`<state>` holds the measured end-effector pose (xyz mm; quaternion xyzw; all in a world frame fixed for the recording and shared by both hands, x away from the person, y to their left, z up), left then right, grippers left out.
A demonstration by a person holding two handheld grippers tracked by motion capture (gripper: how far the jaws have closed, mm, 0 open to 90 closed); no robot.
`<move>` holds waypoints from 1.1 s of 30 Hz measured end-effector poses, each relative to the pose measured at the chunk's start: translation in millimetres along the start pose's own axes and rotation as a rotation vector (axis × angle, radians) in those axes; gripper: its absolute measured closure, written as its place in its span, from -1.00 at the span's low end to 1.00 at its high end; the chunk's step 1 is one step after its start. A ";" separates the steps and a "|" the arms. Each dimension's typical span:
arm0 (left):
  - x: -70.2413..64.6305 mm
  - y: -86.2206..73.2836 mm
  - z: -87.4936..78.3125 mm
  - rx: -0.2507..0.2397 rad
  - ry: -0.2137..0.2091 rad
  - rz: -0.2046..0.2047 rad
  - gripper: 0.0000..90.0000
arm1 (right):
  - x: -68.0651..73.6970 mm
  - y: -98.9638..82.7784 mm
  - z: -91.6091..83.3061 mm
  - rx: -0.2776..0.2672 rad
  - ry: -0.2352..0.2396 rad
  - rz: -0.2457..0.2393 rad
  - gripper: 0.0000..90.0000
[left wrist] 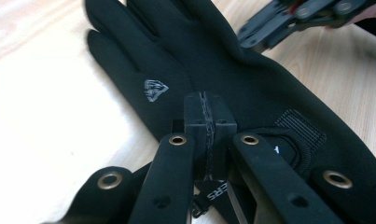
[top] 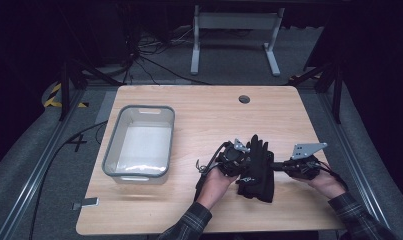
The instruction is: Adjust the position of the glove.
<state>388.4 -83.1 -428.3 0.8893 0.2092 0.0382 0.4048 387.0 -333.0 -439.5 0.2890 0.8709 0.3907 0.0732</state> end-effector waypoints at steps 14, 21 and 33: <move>-18.7 1.3 37.2 0.058 -0.060 0.065 0.98 | -15.4 7.9 -1.3 -0.044 -0.050 0.019 0.98; -20.4 0.1 42.8 0.070 -0.057 0.065 0.98 | -21.2 2.8 -17.3 -0.081 -0.058 0.048 0.98; -19.4 0.4 14.3 0.033 -0.016 0.077 0.90 | 0.1 17.6 -3.2 -0.079 0.006 -0.004 0.98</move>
Point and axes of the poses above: each handheld gripper's, and its own axes: z roughly forward along the jaws, y roughly out of its top, x roughly to its left, the point moved 1 cm from there along z, roughly forward along the jaws, and after that the axes turned 9 degrees about z, right-handed, at the moved point
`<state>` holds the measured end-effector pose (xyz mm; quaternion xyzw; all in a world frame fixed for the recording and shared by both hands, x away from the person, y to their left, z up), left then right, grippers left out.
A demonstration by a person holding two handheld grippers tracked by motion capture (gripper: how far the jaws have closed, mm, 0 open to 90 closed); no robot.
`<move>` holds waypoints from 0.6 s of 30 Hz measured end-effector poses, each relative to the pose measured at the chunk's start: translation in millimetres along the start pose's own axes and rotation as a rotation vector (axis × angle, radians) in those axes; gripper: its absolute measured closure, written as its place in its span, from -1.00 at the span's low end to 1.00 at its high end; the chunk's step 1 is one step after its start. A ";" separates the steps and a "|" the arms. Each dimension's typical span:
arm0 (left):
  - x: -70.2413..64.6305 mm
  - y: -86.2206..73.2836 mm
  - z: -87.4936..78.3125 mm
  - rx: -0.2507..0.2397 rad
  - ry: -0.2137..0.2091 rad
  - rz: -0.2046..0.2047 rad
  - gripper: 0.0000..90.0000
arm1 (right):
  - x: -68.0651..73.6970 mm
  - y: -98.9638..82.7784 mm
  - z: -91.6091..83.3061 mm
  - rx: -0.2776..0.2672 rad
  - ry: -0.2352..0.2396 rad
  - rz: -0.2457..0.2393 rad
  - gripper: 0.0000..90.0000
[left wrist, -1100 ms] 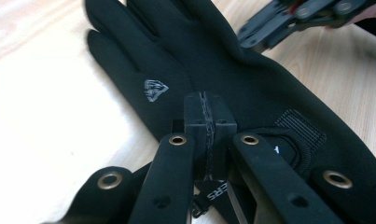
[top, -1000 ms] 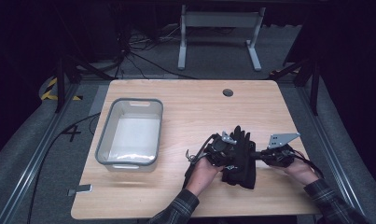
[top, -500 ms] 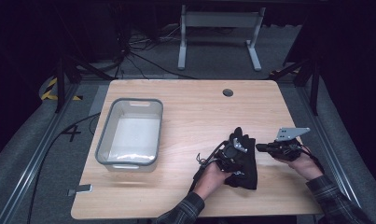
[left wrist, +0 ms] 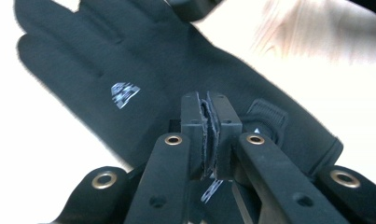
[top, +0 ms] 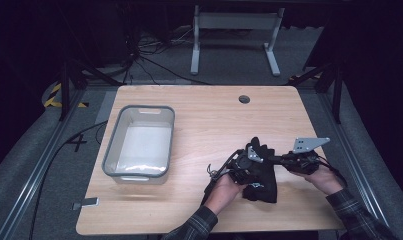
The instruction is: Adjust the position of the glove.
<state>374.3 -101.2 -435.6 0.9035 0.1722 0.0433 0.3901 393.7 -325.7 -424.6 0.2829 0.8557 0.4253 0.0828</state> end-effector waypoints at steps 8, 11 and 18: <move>0.1 -3.9 15.1 0.047 -0.003 -0.001 0.87 | -10.5 -19.3 19.3 0.113 -0.025 0.003 0.99; 0.7 -4.8 22.6 0.081 0.001 0.009 0.88 | -11.8 -21.1 19.1 0.117 -0.023 0.005 0.99; 4.8 -6.6 23.1 0.090 0.022 0.005 0.91 | -7.9 -23.7 17.1 0.128 -0.010 -0.006 0.99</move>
Point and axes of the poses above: each handheld gripper's, and its own axes: z roughly forward along the jaws, y roughly out of its top, x roughly to its left, the point moved 1 cm from there along z, roughly forward along the jaws, and after that the axes turned 9 degrees about z, right-handed, at the moved point
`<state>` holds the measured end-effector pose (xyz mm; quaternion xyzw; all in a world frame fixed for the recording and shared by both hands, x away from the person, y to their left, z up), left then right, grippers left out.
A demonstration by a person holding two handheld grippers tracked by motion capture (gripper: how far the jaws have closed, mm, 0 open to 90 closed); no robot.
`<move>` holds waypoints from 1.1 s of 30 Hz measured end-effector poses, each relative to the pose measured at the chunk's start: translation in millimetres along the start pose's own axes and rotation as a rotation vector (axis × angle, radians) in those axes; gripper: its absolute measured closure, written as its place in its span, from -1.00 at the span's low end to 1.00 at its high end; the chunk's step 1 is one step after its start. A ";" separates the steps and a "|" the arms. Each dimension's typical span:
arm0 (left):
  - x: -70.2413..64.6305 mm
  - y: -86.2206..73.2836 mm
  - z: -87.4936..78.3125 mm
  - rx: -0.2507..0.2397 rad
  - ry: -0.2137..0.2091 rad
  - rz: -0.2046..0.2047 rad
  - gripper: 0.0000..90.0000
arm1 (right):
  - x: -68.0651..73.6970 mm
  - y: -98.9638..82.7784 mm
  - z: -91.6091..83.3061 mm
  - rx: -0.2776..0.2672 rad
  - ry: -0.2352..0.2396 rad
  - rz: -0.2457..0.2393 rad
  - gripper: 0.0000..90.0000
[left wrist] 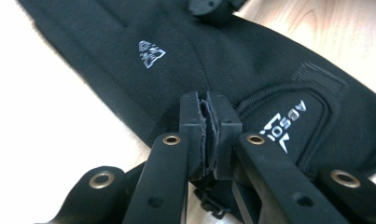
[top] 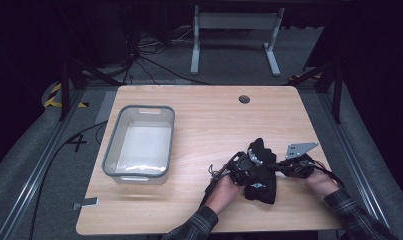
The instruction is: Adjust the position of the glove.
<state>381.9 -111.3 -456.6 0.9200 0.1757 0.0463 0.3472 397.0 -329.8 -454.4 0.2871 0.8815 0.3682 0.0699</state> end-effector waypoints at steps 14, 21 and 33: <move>20.4 -7.8 -12.4 0.031 0.071 -0.020 0.91 | 26.1 4.1 8.0 0.009 0.074 -0.052 0.99; 26.4 -12.2 -17.6 0.032 0.077 -0.040 0.90 | 41.3 9.0 15.3 0.017 0.115 -0.082 0.99; 29.9 -12.4 -31.8 -0.003 0.038 -0.023 0.38 | 32.3 -3.9 -12.9 -0.048 0.049 -0.023 0.40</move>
Point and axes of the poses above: each handheld gripper's, and its own axes: z roughly forward along the jaws, y roughly out of its top, x roughly to its left, the point moved 1 cm from there along z, roughly forward along the jaws, and after that the axes turned 9 degrees about z, right-handed, at the moved point
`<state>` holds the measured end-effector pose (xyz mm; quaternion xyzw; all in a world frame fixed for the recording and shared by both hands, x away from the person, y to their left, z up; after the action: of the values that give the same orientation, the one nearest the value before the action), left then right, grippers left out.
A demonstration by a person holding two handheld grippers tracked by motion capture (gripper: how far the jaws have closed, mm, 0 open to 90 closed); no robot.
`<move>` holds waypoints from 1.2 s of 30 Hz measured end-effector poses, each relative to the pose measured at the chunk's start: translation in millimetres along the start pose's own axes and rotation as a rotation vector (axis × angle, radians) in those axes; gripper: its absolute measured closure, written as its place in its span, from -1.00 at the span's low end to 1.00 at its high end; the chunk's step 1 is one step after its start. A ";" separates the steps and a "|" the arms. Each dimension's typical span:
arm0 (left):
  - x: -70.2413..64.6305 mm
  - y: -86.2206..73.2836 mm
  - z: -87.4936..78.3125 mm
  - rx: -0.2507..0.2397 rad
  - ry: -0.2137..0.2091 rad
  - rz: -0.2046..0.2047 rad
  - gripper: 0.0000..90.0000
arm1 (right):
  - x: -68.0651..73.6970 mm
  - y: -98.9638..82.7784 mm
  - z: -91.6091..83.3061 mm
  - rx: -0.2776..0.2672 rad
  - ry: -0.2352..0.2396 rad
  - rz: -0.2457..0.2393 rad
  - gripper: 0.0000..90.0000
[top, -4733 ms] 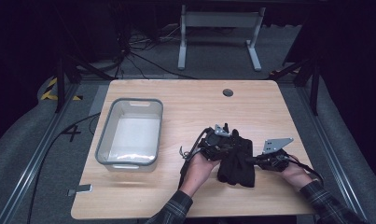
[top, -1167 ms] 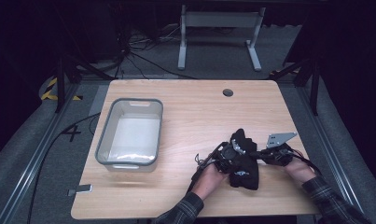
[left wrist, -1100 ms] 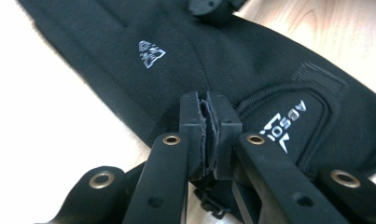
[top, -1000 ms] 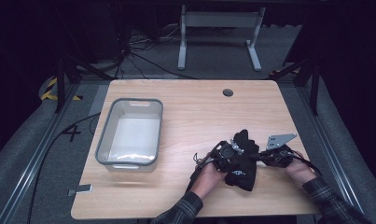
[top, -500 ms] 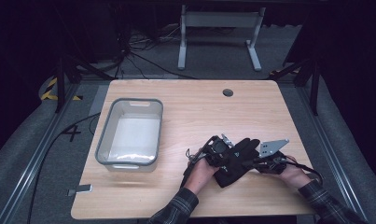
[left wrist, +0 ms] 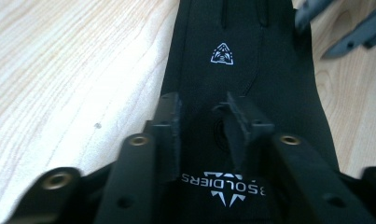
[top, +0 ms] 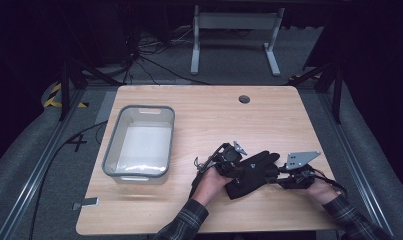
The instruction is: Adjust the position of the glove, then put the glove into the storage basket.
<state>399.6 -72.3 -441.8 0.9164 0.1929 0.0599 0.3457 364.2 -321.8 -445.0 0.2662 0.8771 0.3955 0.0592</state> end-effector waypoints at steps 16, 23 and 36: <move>6.1 14.8 5.6 0.022 -0.107 0.085 -0.50 | -25.1 -52.9 -46.0 -0.047 -0.178 0.167 -0.39; 0.2 21.3 26.4 0.044 -0.149 0.110 -0.70 | -32.8 -67.4 -46.5 -0.013 -0.213 0.184 -0.49; -7.1 20.2 36.9 0.062 -0.111 0.147 -0.80 | -34.7 -70.0 -42.3 -0.004 -0.214 0.174 -0.58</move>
<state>408.3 -111.5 -456.1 0.9402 0.1073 0.0281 0.3219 351.0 -405.9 -470.7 0.3816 0.8386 0.3702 0.1185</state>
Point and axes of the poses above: each handheld gripper's, and its own axes: z roughly forward along the jaws, y roughly out of its top, x roughly to its left, the point moved 1 cm from there along z, roughly forward along the jaws, and after that the axes turned 9 degrees about z, right-handed, at the moved point
